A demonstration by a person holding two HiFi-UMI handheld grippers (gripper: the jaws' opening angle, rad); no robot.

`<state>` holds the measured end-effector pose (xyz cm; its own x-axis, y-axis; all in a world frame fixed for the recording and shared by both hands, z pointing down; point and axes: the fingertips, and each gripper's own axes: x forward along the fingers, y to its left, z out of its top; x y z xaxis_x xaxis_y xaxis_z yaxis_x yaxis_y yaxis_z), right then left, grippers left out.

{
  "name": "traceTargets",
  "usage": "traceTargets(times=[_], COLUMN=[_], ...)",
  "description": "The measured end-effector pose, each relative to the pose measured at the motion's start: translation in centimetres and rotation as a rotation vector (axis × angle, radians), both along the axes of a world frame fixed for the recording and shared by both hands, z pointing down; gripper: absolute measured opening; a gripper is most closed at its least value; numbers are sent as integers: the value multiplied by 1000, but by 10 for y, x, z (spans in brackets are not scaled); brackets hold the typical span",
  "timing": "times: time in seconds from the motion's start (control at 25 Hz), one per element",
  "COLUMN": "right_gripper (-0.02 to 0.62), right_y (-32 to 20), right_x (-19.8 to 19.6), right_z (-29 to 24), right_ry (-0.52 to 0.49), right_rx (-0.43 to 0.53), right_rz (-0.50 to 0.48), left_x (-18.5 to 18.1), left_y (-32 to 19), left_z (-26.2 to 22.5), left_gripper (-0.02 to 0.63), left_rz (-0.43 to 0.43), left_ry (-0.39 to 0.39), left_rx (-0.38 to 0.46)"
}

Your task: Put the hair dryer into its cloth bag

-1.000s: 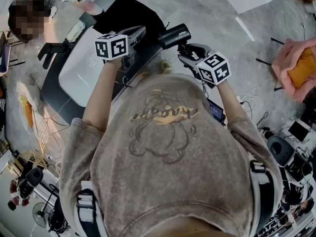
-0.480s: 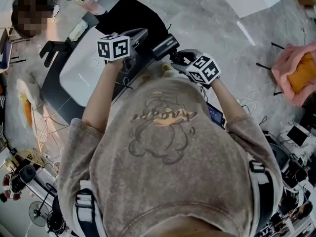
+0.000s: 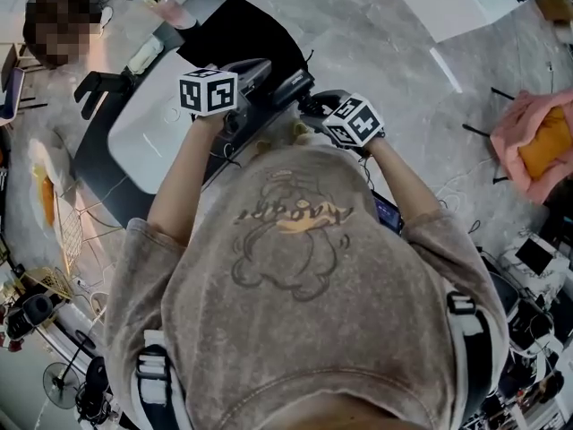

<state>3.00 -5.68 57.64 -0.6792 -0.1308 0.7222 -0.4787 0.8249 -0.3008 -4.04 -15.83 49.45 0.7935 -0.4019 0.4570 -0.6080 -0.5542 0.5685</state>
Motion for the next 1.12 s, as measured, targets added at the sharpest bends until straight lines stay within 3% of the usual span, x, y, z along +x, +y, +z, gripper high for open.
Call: traceTargets(times=[0.4,1.12], right_gripper=[232,230], right_y=[-16,-75], right_x=[-11,-48], right_z=[3,2], right_ry=[-25,-100], right_rx=[-20,-55], right_rz=[48,135], left_x=[8,20], left_y=[7,11], left_z=[-2,4], left_gripper=[27,26], left_rz=[19,49], left_ry=[21,-17], left_rx=[-8,-11])
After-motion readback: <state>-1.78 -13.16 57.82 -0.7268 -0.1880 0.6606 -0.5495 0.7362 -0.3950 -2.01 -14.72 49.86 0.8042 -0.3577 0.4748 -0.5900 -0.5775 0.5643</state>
